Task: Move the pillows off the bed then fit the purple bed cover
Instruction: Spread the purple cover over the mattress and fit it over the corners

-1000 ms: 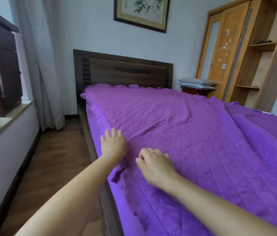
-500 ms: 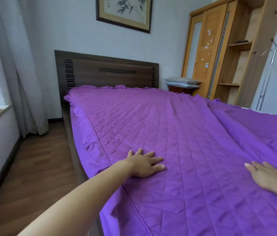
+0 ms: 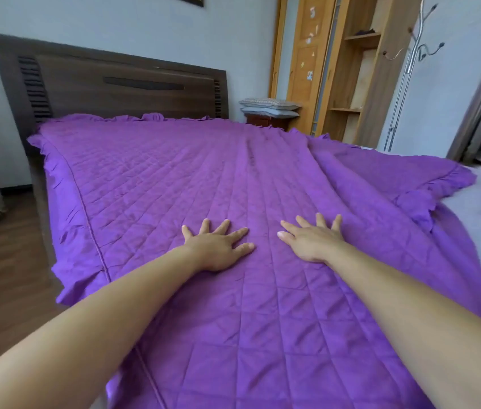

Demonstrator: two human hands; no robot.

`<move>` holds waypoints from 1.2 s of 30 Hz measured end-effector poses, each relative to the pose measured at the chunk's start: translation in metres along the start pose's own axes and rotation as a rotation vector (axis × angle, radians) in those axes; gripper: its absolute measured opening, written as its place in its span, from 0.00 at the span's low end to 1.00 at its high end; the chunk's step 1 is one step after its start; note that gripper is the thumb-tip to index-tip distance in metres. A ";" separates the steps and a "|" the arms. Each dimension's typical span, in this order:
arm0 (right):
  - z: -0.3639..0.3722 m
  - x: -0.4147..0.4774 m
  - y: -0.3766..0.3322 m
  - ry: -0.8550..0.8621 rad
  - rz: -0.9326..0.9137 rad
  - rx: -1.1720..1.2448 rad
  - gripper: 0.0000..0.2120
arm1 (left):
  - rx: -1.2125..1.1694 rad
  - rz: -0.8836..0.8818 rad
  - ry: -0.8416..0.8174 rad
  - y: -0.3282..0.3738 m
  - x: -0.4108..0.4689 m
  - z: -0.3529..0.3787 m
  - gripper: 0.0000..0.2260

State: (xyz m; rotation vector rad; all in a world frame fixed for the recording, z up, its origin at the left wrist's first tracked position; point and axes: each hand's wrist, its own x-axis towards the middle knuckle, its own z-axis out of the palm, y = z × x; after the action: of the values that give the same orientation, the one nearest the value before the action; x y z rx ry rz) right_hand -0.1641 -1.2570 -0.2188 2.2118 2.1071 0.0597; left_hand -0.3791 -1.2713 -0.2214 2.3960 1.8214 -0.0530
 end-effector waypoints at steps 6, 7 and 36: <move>-0.006 0.017 0.053 0.034 0.260 -0.141 0.30 | 0.047 -0.052 0.021 0.000 0.022 -0.013 0.30; -0.008 0.021 0.049 0.072 0.226 -0.199 0.31 | 0.028 -0.052 0.049 0.007 0.030 -0.016 0.31; -0.129 -0.113 0.102 -0.461 0.227 0.445 0.26 | -0.395 -0.007 -0.448 0.112 0.017 -0.101 0.32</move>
State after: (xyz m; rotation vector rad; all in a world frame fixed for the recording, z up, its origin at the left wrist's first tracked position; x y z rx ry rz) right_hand -0.0798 -1.3704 -0.0780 2.3721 1.7311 -0.8924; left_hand -0.2717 -1.2722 -0.1140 1.9174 1.4727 -0.1933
